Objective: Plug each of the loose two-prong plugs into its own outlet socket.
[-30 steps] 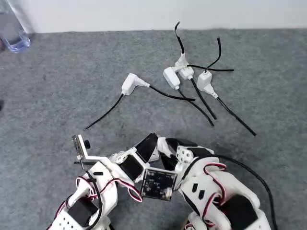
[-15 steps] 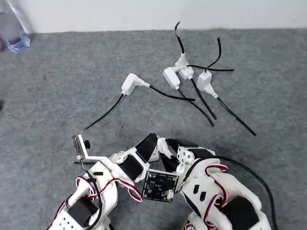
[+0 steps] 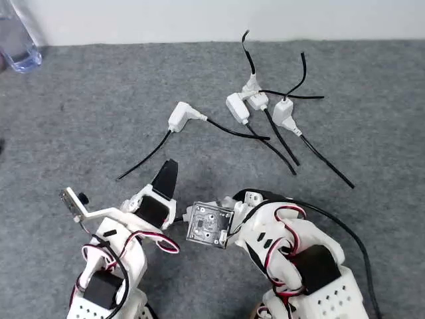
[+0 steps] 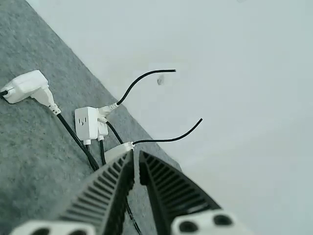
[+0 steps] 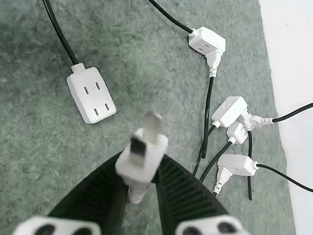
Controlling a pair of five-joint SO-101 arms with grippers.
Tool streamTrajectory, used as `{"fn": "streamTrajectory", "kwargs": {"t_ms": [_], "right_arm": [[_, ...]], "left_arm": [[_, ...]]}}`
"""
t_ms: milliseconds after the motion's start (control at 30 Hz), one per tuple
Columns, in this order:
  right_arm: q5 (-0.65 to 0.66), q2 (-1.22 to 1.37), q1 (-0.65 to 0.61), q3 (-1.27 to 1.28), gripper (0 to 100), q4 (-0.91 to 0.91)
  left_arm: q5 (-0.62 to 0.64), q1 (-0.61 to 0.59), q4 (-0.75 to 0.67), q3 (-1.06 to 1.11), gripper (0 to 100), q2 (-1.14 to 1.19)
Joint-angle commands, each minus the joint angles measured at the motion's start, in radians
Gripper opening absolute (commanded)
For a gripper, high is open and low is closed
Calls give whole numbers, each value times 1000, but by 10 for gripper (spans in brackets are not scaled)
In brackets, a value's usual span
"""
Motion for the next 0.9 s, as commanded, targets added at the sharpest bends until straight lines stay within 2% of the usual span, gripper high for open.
{"fn": "streamTrajectory", "kwargs": {"t_ms": [0, 267, 467, 600, 800, 867], "right_arm": [[9, 15, 18, -64, 8, 22], [143, 12, 225, -58, 8, 18], [224, 21, 315, -77, 8, -7], [235, 88, 314, -21, 8, -19], [221, 245, 312, 121, 8, -180], [181, 292, 309, 155, 8, -260]], "left_arm": [[-9, 38, 2, -2, 23, -12], [-9, 35, 3, 33, 23, -12], [-11, 34, 17, 42, 23, -12], [-18, 6, 107, 41, 23, -12], [-155, -84, 315, 39, 24, -12], [-187, -123, 381, 39, 24, -12]]}}
